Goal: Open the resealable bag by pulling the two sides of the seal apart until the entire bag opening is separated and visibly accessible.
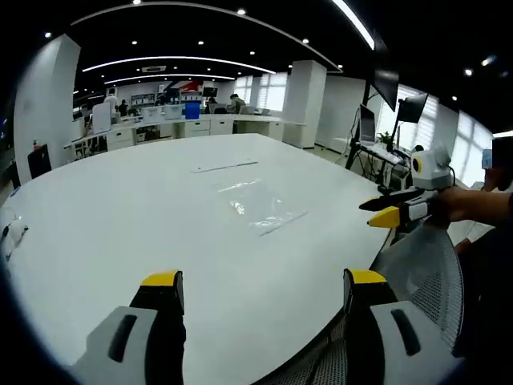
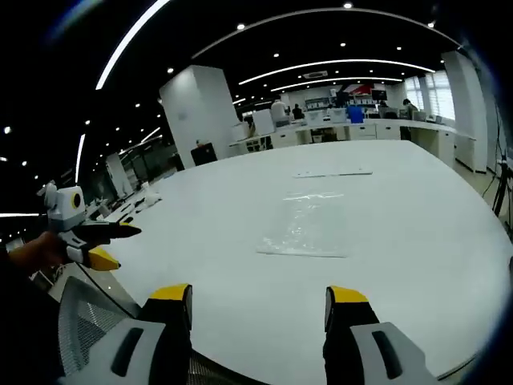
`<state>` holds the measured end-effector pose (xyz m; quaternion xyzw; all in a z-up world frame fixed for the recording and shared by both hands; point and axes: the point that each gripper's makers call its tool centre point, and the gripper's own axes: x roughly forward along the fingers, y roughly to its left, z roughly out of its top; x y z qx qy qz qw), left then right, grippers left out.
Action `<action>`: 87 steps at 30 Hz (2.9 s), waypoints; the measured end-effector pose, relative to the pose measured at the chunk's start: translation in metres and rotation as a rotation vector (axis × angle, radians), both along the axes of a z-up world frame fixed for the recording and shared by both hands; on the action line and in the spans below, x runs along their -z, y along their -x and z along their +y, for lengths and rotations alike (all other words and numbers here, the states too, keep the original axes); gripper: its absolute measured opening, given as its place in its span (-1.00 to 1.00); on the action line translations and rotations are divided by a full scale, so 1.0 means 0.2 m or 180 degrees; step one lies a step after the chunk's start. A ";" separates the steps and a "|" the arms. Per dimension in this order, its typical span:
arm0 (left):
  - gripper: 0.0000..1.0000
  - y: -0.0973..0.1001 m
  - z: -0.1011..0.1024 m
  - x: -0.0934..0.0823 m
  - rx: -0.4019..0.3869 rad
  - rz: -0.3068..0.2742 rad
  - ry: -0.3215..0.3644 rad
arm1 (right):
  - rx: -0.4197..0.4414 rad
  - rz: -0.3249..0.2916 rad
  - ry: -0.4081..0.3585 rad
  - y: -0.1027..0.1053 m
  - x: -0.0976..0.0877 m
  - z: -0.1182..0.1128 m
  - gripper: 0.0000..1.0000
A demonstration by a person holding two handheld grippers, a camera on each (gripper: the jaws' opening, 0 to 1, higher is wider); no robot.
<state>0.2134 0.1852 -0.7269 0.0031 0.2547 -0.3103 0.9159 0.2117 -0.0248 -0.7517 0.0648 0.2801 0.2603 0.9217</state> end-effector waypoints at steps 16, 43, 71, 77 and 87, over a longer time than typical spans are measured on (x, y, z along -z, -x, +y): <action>0.61 0.02 -0.02 0.02 0.0049 0.0062 -0.0039 | 0.0012 -0.0022 -0.0025 0.00 -0.01 0.00 0.30; 0.62 -0.01 -0.02 0.03 0.0079 0.0070 -0.0072 | 0.0051 -0.0019 -0.0060 -0.02 0.00 -0.01 0.23; 0.67 -0.09 0.00 0.01 0.0000 -0.0065 -0.0149 | 0.0094 -0.0058 0.0063 -0.10 0.00 -0.05 0.28; 0.66 -0.10 0.01 0.03 -0.0003 -0.0035 -0.0151 | -0.0019 -0.0041 0.0108 -0.17 0.03 0.00 0.27; 0.65 -0.14 0.03 0.04 -0.0014 -0.0036 -0.0181 | -0.0266 -0.0017 0.0311 -0.27 0.06 0.08 0.25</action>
